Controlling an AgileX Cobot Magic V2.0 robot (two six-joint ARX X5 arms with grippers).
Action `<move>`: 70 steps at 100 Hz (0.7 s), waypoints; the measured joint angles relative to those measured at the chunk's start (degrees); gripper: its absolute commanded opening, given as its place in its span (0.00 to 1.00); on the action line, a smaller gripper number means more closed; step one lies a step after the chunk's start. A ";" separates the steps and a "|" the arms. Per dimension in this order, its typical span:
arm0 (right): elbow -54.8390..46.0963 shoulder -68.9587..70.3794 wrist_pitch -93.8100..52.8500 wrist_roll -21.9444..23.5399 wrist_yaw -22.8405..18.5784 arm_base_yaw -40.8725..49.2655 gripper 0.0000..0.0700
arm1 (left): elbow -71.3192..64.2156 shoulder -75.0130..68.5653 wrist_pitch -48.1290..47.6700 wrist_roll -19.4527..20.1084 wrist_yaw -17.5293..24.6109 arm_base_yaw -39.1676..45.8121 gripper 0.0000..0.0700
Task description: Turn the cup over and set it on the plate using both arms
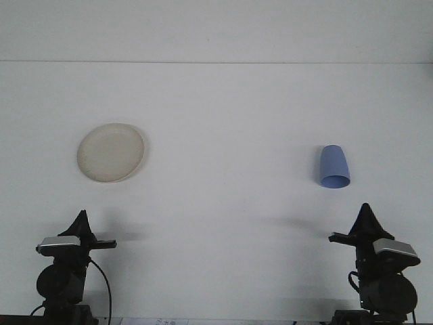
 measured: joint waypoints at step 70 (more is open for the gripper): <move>16.26 37.92 -6.62 -14.67 2.32 -2.97 0.82 | 0.00 0.00 0.00 0.00 0.00 0.00 0.02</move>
